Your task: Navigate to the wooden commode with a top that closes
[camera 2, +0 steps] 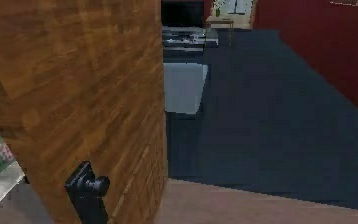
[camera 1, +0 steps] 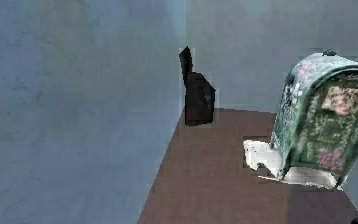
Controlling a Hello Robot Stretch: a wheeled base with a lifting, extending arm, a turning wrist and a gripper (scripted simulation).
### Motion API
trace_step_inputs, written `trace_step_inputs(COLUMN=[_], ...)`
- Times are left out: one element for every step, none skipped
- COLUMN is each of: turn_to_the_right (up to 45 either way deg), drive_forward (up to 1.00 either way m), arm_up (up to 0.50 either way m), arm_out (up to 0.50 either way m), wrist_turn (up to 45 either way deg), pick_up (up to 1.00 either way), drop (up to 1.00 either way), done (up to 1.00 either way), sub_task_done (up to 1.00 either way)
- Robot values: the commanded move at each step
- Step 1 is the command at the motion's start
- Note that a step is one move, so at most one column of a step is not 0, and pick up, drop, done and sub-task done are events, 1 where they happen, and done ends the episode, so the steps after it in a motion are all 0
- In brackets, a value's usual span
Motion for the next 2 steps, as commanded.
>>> trace_step_inputs(turn_to_the_right=[9.0, 0.0], drive_forward=[0.00, 0.30], arm_up=[0.00, 0.00], arm_out=[0.00, 0.00], wrist_turn=[0.0, 0.0], pick_up=[0.00, 0.00], drop=[0.00, 0.00], done=[0.00, 0.00], sub_task_done=[0.00, 0.00])
